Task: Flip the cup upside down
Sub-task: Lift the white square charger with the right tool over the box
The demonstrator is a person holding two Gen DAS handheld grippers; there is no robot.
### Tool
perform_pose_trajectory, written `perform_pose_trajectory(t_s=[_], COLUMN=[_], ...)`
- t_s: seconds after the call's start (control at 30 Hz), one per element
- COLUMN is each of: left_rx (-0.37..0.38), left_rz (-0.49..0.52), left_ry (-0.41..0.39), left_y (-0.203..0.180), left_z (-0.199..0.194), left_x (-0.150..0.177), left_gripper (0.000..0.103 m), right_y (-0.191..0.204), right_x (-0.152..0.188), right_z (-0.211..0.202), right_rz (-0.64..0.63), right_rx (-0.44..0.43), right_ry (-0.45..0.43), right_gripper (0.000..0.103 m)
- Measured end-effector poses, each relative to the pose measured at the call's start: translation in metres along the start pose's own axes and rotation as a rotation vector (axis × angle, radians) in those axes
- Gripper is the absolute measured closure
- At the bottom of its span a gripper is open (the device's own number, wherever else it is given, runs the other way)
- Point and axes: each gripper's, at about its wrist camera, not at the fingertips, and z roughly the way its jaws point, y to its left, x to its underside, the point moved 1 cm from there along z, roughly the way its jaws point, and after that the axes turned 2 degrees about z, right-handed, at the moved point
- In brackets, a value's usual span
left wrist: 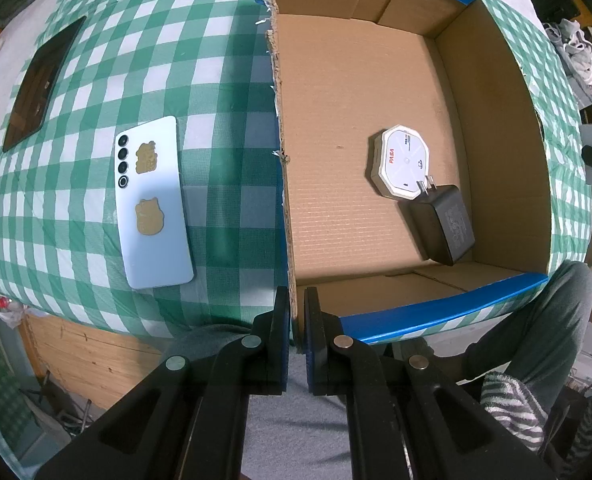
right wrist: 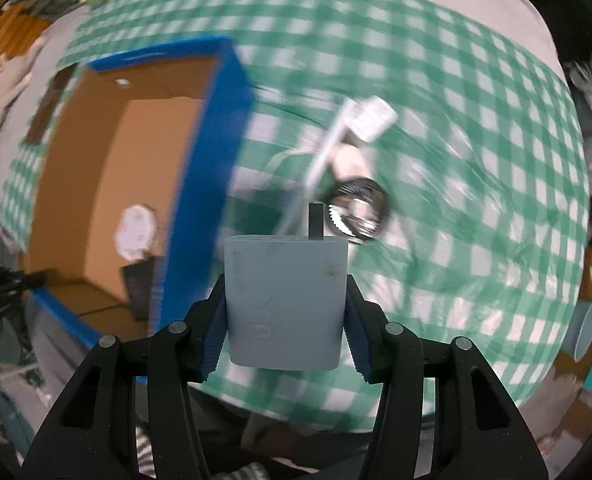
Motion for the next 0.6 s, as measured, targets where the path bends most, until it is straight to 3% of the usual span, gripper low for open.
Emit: perform_pose_trajectory(t_s=[0.23,0.6], left_rx=[0.001,0.004], left_rz=[-0.001,0.0], left_ry=[-0.001,-0.002], left_y=[-0.001,-0.001], left_z=[0.0,0.0], left_x=[-0.001,-0.002], left_gripper=[0.097,0.097], right_y=[0.063,0.123], right_x=[-0.014,-0.021], right_z=[-0.005,0.039], right_rz=[-0.096,-0.162], right_rx=[-0.03,-0.101], right_ry=[-0.006,0.06], right_gripper=[0.051,0.051])
